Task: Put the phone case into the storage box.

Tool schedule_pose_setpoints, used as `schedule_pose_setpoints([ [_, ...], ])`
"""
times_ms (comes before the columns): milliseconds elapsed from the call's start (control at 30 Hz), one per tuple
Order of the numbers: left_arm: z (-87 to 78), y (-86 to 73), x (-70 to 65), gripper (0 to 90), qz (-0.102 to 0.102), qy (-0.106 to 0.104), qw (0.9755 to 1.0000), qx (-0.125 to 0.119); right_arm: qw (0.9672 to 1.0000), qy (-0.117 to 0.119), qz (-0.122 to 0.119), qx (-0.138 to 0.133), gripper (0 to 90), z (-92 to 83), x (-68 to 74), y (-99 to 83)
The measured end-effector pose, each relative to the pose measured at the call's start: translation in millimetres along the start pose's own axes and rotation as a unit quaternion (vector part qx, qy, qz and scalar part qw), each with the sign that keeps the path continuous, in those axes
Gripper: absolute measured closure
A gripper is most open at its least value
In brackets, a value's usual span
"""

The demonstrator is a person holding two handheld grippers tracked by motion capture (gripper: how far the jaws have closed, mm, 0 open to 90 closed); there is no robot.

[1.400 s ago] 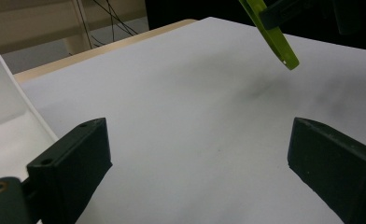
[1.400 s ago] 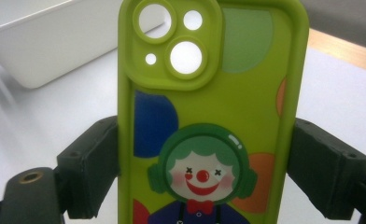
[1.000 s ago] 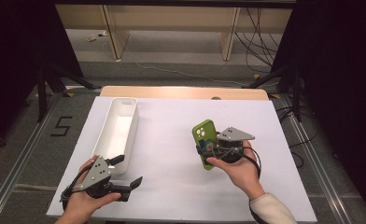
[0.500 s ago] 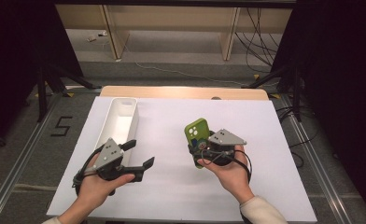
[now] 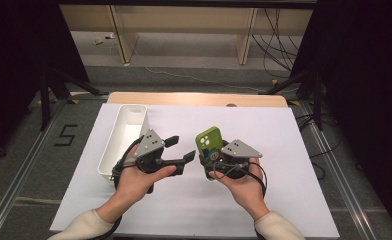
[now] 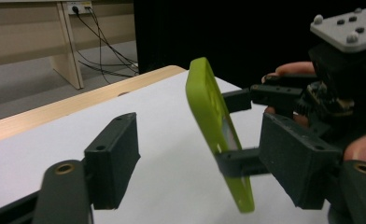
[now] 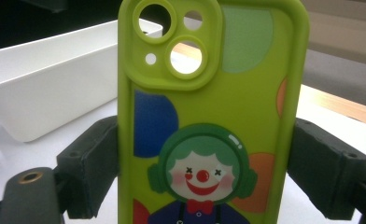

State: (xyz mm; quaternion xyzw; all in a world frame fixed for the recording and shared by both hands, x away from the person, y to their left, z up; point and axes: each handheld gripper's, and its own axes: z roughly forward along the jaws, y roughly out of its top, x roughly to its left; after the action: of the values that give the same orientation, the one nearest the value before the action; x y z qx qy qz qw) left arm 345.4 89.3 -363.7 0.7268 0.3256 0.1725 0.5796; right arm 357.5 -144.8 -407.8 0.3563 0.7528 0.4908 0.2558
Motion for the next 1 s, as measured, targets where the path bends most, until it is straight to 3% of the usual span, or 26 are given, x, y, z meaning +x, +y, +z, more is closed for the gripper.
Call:
schedule_pose_setpoints([
  [200,10.4,-1.1,3.2,42.4,-0.014,-0.016,0.9998,-0.002,1.0,0.006,-0.002,-0.001,16.7,2.7,4.2,-0.2],
  [400,18.1,-4.1,7.2,45.1,-0.024,-0.012,0.9996,0.002,0.9999,0.009,-0.006,-0.003,16.7,4.9,7.7,0.9],
  [500,22.3,-9.5,7.6,44.9,-0.038,-0.025,0.9989,0.007,0.9999,0.01,-0.008,-0.007,16.7,4.8,8.8,2.6],
  [767,31.0,-19.4,5.1,50.3,-0.049,-0.038,0.9978,0.021,0.9997,0.006,-0.017,-0.014,16.6,4.1,10.5,4.3],
  [1000,34.8,-20.7,5.4,56.1,-0.064,-0.046,0.9967,0.019,0.9996,0.007,-0.026,-0.013,16.6,5.0,13.0,4.3],
])
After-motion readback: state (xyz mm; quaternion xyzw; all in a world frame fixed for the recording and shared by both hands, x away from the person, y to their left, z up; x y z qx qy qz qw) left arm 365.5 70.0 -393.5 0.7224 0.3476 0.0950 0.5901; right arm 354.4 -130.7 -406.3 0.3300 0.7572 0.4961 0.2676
